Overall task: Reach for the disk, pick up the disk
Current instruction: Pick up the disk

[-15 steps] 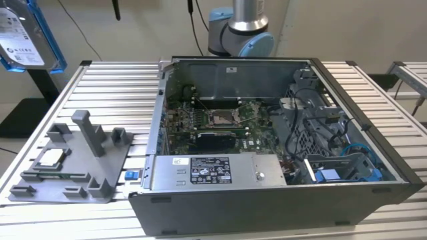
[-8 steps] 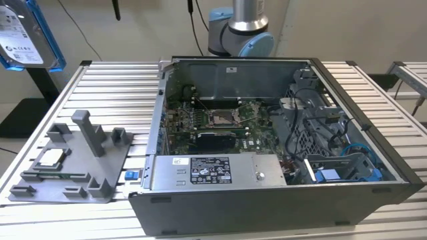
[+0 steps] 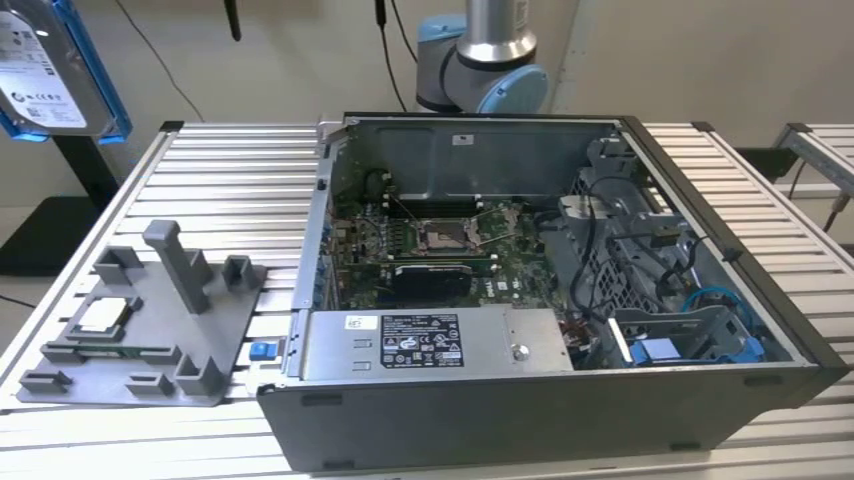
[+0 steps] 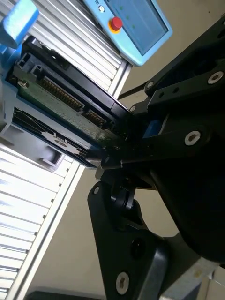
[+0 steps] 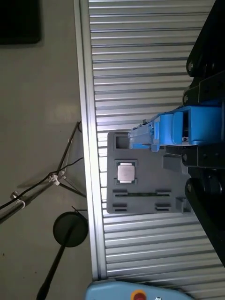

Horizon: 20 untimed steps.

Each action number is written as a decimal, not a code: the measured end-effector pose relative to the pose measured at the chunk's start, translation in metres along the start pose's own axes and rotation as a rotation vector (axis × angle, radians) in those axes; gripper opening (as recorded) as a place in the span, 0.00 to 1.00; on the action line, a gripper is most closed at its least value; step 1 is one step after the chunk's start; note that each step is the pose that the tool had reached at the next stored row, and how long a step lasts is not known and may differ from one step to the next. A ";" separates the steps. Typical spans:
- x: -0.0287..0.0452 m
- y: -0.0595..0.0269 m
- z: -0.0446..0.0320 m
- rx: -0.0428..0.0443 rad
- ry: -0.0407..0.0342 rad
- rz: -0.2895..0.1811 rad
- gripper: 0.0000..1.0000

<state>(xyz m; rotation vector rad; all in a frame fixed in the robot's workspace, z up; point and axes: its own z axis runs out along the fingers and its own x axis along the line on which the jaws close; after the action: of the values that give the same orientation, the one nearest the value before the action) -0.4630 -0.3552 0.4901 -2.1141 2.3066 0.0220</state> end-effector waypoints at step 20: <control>-0.0047 -0.0539 0.0000 0.0000 0.0015 0.000 0.00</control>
<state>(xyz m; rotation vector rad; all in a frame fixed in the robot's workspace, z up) -0.4089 -0.3552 0.4901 -2.1148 2.3074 0.0203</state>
